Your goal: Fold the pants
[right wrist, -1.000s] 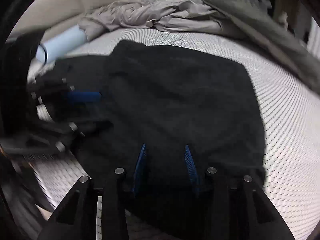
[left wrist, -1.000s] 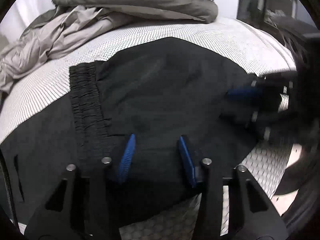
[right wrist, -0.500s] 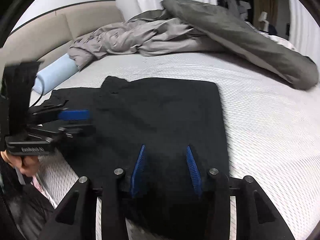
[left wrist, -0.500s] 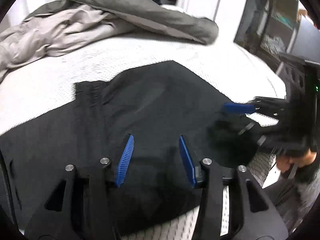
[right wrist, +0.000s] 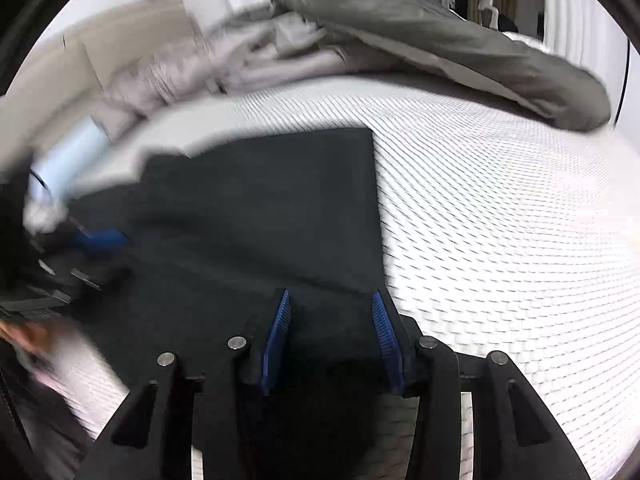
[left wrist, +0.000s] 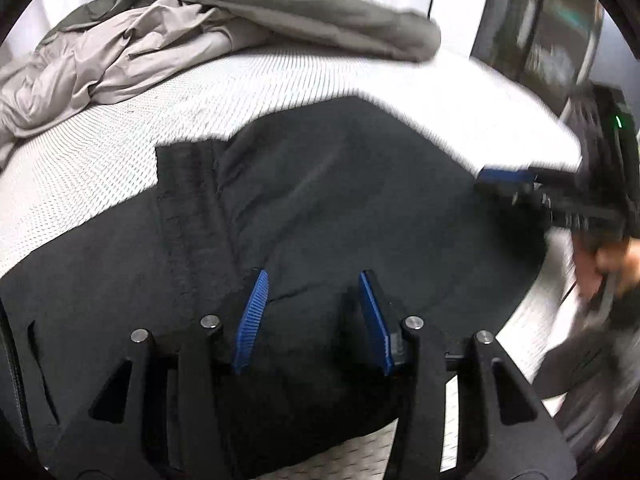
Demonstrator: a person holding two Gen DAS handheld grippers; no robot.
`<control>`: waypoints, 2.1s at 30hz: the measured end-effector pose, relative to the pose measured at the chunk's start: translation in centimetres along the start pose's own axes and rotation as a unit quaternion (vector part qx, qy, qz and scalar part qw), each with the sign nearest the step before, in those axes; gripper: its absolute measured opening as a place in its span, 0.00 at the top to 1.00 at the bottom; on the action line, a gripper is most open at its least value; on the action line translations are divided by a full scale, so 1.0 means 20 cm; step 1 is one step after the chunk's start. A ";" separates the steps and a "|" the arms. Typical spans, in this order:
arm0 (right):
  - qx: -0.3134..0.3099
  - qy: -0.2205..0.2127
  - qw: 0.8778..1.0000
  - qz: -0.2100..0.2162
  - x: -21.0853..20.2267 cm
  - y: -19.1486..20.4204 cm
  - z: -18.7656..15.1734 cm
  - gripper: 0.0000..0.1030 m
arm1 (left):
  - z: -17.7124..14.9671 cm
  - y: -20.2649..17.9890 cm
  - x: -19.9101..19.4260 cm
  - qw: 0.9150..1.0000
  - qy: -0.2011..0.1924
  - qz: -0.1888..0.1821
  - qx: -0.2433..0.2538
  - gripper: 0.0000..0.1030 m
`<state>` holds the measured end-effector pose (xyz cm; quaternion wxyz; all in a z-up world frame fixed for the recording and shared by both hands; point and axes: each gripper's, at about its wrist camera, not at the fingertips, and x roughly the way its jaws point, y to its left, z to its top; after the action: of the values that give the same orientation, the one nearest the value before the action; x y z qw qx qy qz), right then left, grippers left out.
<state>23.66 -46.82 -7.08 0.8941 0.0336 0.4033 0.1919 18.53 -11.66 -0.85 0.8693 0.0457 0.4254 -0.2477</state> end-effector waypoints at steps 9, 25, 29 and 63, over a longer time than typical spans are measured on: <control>-0.045 0.049 0.998 0.014 0.30 0.25 0.20 0.55 | 0.17 0.10 0.29 0.999 0.036 0.039 0.014 0.48; -0.018 0.011 0.999 -0.029 0.16 0.14 0.22 0.53 | 0.18 0.13 0.01 0.999 -0.025 0.042 0.003 0.60; -0.034 0.019 0.999 0.021 0.25 0.29 0.26 0.51 | 0.20 0.13 0.18 0.997 0.012 0.059 0.040 0.60; -0.001 0.048 0.997 -0.063 0.49 0.01 0.39 0.52 | 0.27 0.35 0.20 0.998 0.021 0.018 -0.057 0.95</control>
<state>35.10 -42.23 -8.73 0.8843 -0.0023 0.4464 0.1372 27.77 -8.64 -1.45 0.8658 0.0088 0.4560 -0.2061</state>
